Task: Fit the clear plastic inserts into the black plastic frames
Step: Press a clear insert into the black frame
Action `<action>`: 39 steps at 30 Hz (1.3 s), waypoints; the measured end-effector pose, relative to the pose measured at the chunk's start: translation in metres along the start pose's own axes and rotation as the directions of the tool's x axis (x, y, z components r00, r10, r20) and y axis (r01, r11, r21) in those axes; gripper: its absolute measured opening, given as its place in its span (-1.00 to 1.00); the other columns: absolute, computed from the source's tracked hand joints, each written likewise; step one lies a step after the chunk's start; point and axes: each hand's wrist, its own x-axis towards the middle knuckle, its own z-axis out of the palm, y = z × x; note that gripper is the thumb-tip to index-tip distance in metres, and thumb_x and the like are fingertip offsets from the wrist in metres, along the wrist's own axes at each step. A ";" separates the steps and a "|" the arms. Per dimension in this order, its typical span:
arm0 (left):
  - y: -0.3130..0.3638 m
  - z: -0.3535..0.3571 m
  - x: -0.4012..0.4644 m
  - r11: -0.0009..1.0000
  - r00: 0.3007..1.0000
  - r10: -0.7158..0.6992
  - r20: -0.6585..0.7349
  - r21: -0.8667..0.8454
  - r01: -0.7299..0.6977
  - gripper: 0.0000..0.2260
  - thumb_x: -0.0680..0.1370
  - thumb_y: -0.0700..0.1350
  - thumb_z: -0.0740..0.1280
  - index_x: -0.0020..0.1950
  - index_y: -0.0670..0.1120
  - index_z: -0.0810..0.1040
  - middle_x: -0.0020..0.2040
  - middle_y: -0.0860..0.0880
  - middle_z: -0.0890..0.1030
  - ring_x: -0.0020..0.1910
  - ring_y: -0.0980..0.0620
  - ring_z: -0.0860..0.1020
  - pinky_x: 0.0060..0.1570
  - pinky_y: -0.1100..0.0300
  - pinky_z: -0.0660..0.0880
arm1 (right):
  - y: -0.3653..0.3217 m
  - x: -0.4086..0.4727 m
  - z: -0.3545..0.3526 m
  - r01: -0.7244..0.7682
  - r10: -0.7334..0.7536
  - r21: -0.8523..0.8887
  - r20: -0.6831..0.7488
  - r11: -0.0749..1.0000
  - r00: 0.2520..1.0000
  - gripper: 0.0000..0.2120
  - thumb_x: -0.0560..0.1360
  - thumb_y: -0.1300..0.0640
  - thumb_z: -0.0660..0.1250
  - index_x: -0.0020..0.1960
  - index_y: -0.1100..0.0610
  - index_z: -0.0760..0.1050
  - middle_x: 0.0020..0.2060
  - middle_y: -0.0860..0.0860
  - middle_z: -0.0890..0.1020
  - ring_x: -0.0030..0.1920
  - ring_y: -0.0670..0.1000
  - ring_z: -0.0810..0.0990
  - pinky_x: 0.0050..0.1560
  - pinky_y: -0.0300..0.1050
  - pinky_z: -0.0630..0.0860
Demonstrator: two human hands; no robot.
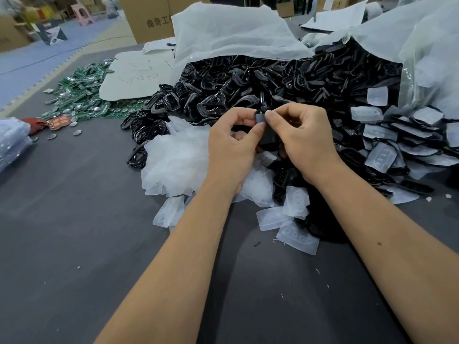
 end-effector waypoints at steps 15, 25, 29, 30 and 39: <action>-0.003 -0.001 -0.003 0.994 0.995 -0.078 0.067 -0.072 0.083 -0.82 0.55 -0.36 0.45 0.08 -0.15 0.70 -0.09 -0.09 0.72 -0.11 -0.39 0.65 -0.06 -0.45 0.62 | -0.003 -0.003 0.001 0.053 -0.069 -0.163 -0.094 0.985 0.993 -0.83 0.59 0.09 0.46 -0.12 0.16 0.69 -0.35 -0.03 0.68 -0.44 -0.03 0.65 -0.35 -0.14 0.56; -0.008 0.000 0.001 0.990 0.992 -0.126 0.024 -0.059 0.127 -0.92 0.55 -0.27 0.50 0.04 -0.21 0.69 -0.14 -0.20 0.74 -0.18 -0.11 0.71 -0.18 0.08 0.62 | -0.004 -0.005 0.001 0.019 -0.027 -0.038 -0.208 0.999 0.978 -0.79 0.59 0.09 0.47 -0.17 0.18 0.68 -0.41 -0.02 0.68 -0.52 -0.04 0.66 -0.53 -0.13 0.57; -0.005 -0.001 0.001 0.987 0.989 -0.143 0.033 -0.075 0.145 -0.89 0.56 -0.36 0.40 0.02 -0.23 0.70 -0.12 -0.17 0.75 -0.09 -0.17 0.73 -0.04 0.01 0.67 | -0.005 -0.004 0.001 0.009 -0.019 -0.036 -0.264 0.999 0.964 -0.78 0.59 0.09 0.47 -0.16 0.20 0.68 -0.38 -0.01 0.68 -0.53 -0.06 0.65 -0.54 -0.20 0.53; -0.005 -0.001 0.001 0.981 0.986 -0.161 0.034 -0.101 0.164 -0.86 0.58 -0.38 0.36 0.00 -0.22 0.70 -0.15 -0.14 0.75 -0.13 -0.10 0.73 -0.09 0.09 0.66 | -0.006 -0.005 0.001 0.006 -0.015 -0.036 -0.268 0.999 0.963 -0.78 0.59 0.09 0.47 -0.17 0.20 0.67 -0.38 -0.01 0.68 -0.53 -0.06 0.65 -0.54 -0.22 0.51; -0.004 -0.002 0.000 0.984 0.989 -0.142 0.036 -0.106 0.145 -0.91 0.58 -0.31 0.43 -0.09 -0.18 0.69 -0.14 -0.26 0.73 -0.14 -0.15 0.71 -0.11 0.08 0.64 | -0.007 -0.005 0.000 0.000 -0.010 -0.044 -0.243 0.999 0.970 -0.78 0.58 0.08 0.48 -0.17 0.19 0.68 -0.41 -0.02 0.67 -0.53 -0.06 0.65 -0.53 -0.18 0.55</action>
